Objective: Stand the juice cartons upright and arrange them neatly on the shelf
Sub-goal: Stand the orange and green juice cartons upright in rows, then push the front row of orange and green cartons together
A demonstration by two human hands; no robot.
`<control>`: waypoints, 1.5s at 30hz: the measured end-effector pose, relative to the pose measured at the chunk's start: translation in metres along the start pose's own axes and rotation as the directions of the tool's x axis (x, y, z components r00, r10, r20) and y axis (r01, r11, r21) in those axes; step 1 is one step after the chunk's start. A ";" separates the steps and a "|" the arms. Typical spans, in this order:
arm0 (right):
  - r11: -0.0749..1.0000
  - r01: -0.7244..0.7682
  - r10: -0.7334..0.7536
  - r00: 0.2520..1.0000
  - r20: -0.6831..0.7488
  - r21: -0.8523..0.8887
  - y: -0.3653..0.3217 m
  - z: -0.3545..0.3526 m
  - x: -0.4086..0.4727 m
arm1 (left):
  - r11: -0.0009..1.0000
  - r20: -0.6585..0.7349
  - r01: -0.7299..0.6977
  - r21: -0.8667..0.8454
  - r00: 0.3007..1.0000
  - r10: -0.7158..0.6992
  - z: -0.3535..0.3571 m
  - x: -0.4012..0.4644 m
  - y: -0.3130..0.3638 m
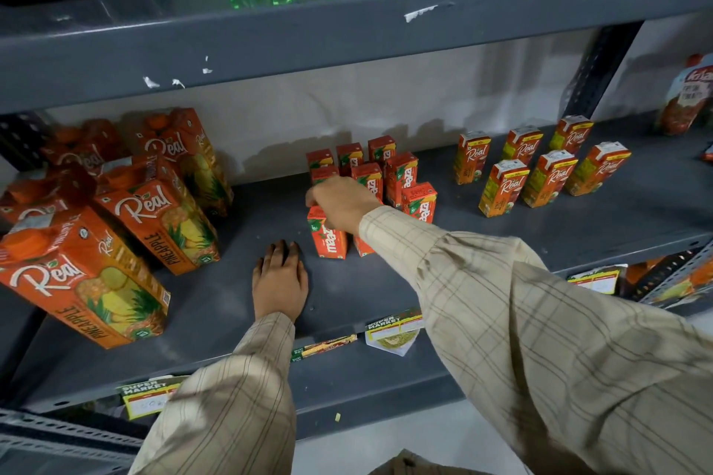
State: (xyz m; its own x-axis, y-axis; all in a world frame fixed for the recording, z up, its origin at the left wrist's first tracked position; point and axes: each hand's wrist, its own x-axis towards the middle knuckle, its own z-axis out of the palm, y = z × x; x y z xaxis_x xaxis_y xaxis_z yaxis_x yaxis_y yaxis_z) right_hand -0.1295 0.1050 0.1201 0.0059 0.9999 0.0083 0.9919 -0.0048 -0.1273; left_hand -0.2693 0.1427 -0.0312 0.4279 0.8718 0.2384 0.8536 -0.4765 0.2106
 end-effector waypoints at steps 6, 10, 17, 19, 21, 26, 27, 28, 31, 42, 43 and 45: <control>0.995 0.092 -0.094 0.994 0.052 0.037 0.011 -0.004 0.001 | 1.000 0.016 0.004 0.012 1.000 -0.004 -0.001 0.000 0.000; 0.994 0.104 -0.105 0.994 0.019 0.044 0.017 -0.003 -0.005 | 1.000 0.008 -0.001 0.004 1.000 0.001 0.000 -0.001 0.000; 0.989 0.150 -0.150 0.987 -0.063 -0.012 0.023 0.002 -0.014 | 1.000 -0.012 -0.013 0.005 1.000 0.013 -0.001 -0.002 0.001; 0.987 0.159 -0.161 0.982 -0.101 -0.022 0.027 0.002 -0.016 | 1.000 -0.009 -0.009 0.001 1.000 0.009 -0.001 -0.002 0.000; 0.988 0.145 -0.134 0.974 -0.180 0.045 0.035 0.001 -0.021 | 1.000 -0.012 -0.009 -0.009 1.000 0.009 -0.001 -0.003 0.001; 0.876 0.040 0.222 0.852 -0.475 0.482 0.080 0.014 -0.053 | 0.987 0.024 0.020 -0.161 1.000 -0.016 -0.004 -0.001 -0.004; 0.842 0.018 0.312 0.799 -0.514 0.540 0.092 0.022 -0.063 | 0.968 0.026 0.031 -0.248 0.999 -0.025 -0.005 0.000 -0.005; 0.797 0.008 0.394 0.752 -0.529 0.604 0.103 0.032 -0.072 | 0.937 0.030 0.042 -0.347 0.999 -0.034 -0.008 0.000 -0.005; 0.538 -0.031 0.590 0.728 -0.350 0.842 0.130 0.064 -0.089 | 0.785 0.093 0.112 -0.609 0.993 -0.070 -0.018 0.003 0.004; 0.499 -0.220 0.520 0.850 -0.087 0.838 0.126 0.074 -0.067 | 0.533 0.248 0.268 -0.803 0.963 -0.110 -0.036 0.027 0.063; 0.506 -0.206 0.512 0.854 -0.099 0.837 0.122 0.076 -0.065 | 0.526 0.243 0.263 -0.809 0.964 -0.108 -0.036 0.027 0.066; 0.527 -0.187 0.486 0.866 -0.114 0.829 0.114 0.082 -0.060 | 0.509 0.235 0.252 -0.823 0.967 -0.099 -0.033 0.027 0.070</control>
State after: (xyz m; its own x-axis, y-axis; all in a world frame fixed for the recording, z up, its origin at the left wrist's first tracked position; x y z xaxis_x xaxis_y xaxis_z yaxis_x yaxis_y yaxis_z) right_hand -0.0274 0.0448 0.0238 0.5020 0.8629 0.0582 0.4165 -0.1822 -0.8907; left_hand -0.2079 0.1287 0.0216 0.3991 0.9168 -0.0126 0.2977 -0.1165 0.9475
